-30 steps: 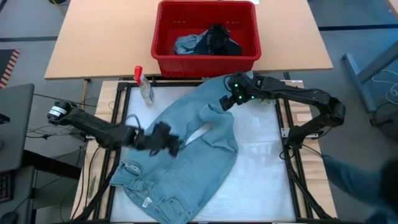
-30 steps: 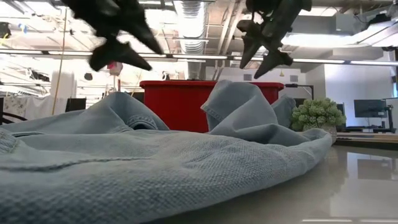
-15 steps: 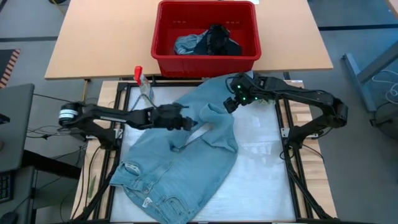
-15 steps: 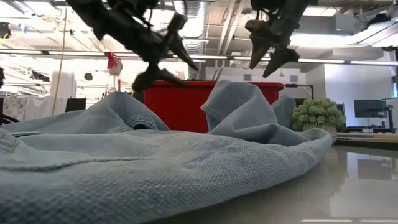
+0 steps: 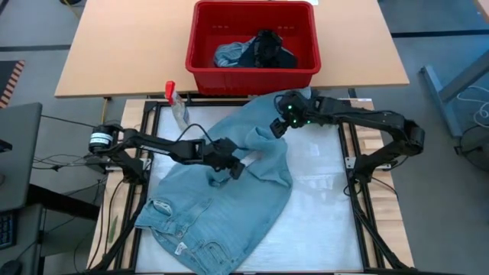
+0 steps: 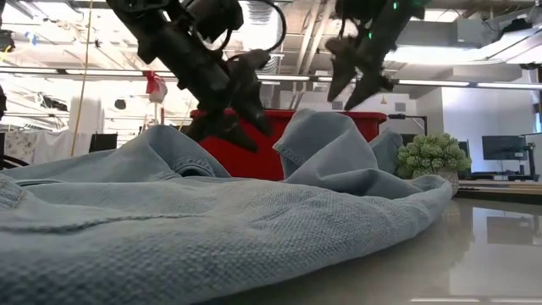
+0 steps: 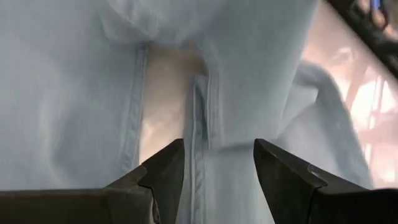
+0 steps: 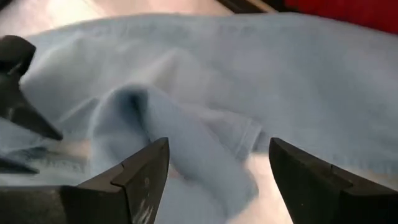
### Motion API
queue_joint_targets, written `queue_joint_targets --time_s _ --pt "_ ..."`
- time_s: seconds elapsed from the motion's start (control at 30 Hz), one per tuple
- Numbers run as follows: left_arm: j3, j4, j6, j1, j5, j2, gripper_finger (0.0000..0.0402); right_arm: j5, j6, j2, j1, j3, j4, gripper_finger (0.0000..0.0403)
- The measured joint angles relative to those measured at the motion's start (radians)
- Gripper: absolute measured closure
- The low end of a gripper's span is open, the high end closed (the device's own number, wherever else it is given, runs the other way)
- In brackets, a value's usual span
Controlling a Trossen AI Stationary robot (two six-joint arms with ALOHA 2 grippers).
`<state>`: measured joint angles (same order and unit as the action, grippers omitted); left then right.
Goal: Fold Laundry from Bin
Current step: Fold the blue pants from the red laundry bin
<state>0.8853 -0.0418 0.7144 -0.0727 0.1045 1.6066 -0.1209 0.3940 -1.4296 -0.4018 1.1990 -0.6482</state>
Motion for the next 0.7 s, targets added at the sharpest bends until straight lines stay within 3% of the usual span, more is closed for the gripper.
queue_joint_targets --time_s 0.13,0.33,0.47,0.7 --pt "0.003 -0.037 -0.014 -0.001 0.033 0.002 0.0221 0.038 -0.142 0.002 -0.003 -0.089 0.148 0.0101" --pt "0.001 0.006 0.007 0.006 -0.014 0.005 0.0221 0.074 -0.447 0.002 0.001 -0.166 0.237 0.0101" --pt "0.001 0.039 0.039 0.014 -0.023 0.005 0.0221 0.093 -0.499 -0.030 -0.023 -0.211 0.326 0.0101" --pt "0.001 0.053 0.108 0.037 -0.034 0.005 0.0221 0.172 -0.550 -0.238 -0.019 -0.190 0.488 0.0102"
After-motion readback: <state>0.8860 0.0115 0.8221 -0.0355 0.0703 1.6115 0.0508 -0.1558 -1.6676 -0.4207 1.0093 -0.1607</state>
